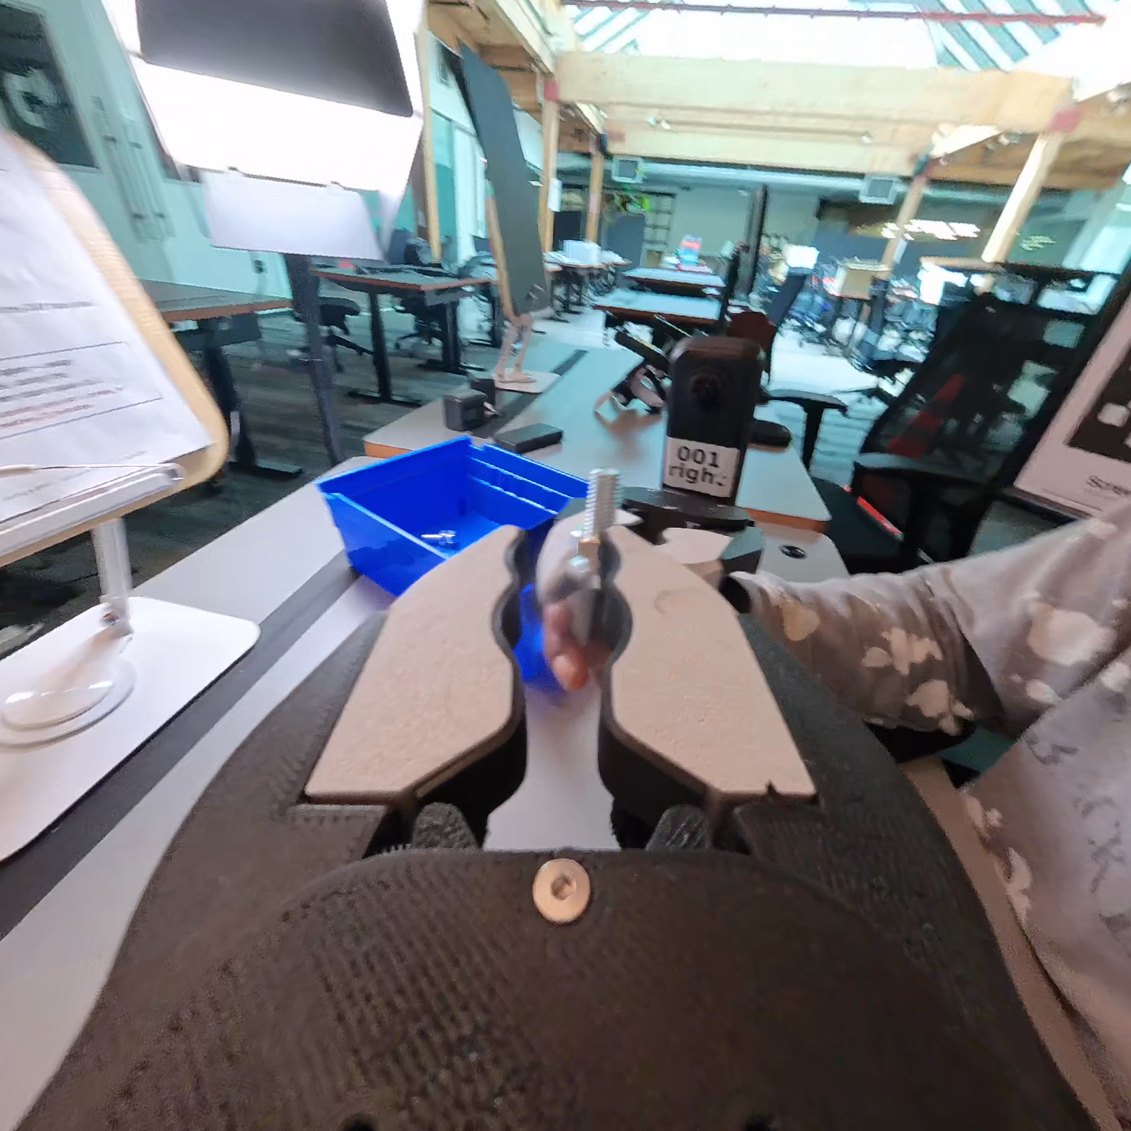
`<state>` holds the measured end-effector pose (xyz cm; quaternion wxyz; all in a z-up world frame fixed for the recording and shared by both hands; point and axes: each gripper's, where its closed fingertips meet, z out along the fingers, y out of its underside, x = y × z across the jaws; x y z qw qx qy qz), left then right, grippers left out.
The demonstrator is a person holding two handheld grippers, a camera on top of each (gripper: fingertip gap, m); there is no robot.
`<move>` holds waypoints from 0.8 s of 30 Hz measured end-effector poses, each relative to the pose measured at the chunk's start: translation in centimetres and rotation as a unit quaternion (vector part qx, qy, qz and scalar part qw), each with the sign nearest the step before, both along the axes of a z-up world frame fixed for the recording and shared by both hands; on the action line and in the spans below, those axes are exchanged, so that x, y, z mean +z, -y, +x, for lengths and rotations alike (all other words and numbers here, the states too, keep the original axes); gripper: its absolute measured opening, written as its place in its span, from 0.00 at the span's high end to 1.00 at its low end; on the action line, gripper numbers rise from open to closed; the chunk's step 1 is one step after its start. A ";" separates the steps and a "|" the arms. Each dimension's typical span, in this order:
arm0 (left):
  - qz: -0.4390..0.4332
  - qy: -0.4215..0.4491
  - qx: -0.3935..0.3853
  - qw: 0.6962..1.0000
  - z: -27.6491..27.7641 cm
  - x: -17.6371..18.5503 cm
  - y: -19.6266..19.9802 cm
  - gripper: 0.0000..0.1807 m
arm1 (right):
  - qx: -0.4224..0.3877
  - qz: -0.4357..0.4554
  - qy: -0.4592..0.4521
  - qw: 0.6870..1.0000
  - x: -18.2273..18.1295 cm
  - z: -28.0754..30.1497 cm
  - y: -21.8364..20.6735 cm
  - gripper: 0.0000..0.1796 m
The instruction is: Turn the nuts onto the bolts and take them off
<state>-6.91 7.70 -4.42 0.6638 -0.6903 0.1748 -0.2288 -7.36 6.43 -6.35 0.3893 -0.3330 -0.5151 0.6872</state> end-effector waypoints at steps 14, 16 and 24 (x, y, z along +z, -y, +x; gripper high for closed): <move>-0.004 -0.024 0.027 0.999 -0.9 -0.8 -0.4 0.89 | -0.087 0.036 0.079 0.992 -1.3 -1.0 -3.6 0.90; -0.009 -0.027 0.040 0.999 -1.4 -0.8 -0.4 0.90 | -0.144 0.051 0.114 0.982 -1.5 -0.5 -7.1 0.90; 0.007 -0.036 0.092 0.995 -3.4 0.4 -0.1 0.90 | -0.402 0.086 0.409 0.815 -9.1 6.0 -30.2 0.90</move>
